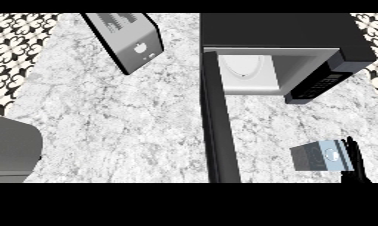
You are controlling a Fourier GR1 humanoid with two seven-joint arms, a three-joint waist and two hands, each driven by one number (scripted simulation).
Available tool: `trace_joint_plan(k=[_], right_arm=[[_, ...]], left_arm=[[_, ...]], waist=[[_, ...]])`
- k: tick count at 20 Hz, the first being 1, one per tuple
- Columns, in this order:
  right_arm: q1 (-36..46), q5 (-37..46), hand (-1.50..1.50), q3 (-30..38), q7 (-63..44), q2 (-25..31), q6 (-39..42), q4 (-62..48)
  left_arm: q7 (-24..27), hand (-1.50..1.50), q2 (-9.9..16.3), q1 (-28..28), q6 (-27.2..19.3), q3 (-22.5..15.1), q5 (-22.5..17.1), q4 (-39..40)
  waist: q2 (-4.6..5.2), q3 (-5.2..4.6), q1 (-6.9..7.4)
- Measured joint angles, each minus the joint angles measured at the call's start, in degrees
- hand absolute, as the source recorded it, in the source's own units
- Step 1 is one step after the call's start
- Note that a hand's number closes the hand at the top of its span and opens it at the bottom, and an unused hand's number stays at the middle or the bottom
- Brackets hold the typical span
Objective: Pick up the milk, place it into the microwave and close the microwave
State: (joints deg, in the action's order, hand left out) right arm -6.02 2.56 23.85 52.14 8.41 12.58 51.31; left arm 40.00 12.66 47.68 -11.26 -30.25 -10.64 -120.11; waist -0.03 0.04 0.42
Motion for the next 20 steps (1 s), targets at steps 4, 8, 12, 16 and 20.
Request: trace_joint_plan(k=[4, 8, 12, 16, 20], right_arm=[[2.8, -0.4, -1.5, -0.4, 0.6, 1.6, 0.3, -3.1], [5.0, -0.7, -1.5, -1.0, 0.9, 1.9, 0.1, -5.6], [6.4, -1.7, -1.5, -1.7, 0.4, 1.3, -0.1, -6.3], [8.3, -2.2, 1.5, -1.4, 0.7, 0.9, -2.1, -7.5], [10.6, -0.7, 1.5, -0.9, 2.5, 1.9, -6.3, -10.2]], left_arm=[[-0.1, -1.5, 1.4, 0.5, 0.0, 0.3, -1.0, -0.9], [0.7, -1.5, 2.0, 0.4, -0.5, -0.2, -1.0, -0.3], [2.2, -1.5, 2.0, 0.2, -1.0, -1.2, -0.9, 1.0], [2.6, -1.5, 3.2, 0.5, -1.3, -1.3, -1.7, 0.3], [2.1, -1.5, 3.4, -1.1, -1.1, -0.6, -2.8, 1.3]], waist=[[0.0, 0.01, 0.05], [-0.01, -0.01, 0.05], [-0.01, -0.01, 0.0], [0.0, 0.0, 0.01], [0.03, -0.03, 0.06]])
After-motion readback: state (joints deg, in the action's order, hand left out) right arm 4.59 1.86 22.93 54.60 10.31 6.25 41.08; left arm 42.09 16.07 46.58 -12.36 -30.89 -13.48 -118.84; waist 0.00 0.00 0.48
